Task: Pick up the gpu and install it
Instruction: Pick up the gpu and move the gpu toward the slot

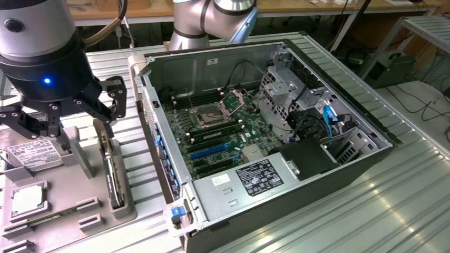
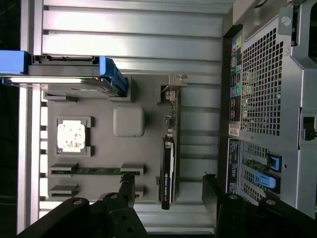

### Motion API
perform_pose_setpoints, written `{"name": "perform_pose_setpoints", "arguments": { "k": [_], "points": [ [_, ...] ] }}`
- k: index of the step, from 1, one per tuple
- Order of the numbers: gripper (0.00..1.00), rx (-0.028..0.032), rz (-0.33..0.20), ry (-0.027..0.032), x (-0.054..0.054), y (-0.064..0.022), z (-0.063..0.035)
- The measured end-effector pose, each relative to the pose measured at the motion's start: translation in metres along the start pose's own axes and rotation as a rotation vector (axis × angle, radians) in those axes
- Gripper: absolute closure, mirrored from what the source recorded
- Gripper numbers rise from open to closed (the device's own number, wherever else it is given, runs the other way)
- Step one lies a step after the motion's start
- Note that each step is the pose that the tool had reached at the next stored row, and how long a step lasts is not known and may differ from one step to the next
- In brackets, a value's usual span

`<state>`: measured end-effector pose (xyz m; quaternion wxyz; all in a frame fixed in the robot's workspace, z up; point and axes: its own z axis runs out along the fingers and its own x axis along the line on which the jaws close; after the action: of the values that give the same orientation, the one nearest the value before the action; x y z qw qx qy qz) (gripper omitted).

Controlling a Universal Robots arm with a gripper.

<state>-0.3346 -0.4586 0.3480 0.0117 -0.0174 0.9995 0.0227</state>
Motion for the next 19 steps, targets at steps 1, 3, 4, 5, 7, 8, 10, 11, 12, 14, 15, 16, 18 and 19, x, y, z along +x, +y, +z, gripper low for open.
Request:
{"name": "perform_pose_setpoints", "arguments": {
  "k": [1,3,4,5,7,8,10,11,12,14,15,16,18,19],
  "points": [
    [0.34,-0.0001,0.0,0.0,0.0,0.0001,0.0019],
    [0.34,0.0002,0.0,0.0003,0.0,0.0027,0.0055],
    [0.34,0.0001,0.0,0.0,0.0,0.0039,0.0076],
    [0.34,-0.0001,0.0,-0.0002,0.0,0.0044,0.0095],
    [0.34,0.0,0.0,-0.0001,0.0,0.0043,0.0131],
    [0.34,0.0,0.0,0.0,0.0,0.0042,0.0148],
    [0.34,0.0,0.0,0.0001,0.0,0.004,0.0185],
    [0.34,0.0,0.0,0.0001,0.0,0.0039,0.0203],
    [0.34,0.0,0.0,0.0,0.0,0.0039,0.0222],
    [0.34,0.0,0.0,0.0,0.0,0.0037,0.0259],
    [0.34,0.0,0.0,0.0,0.001,0.0036,0.0279],
    [0.34,0.0,0.0,0.0001,0.001,0.0035,0.0295],
    [0.34,-0.0002,-0.007,0.0004,0.001,0.0033,0.0344],
    [0.34,-0.0002,-0.009,0.0005,0.001,0.0032,0.0362]
  ]
}}
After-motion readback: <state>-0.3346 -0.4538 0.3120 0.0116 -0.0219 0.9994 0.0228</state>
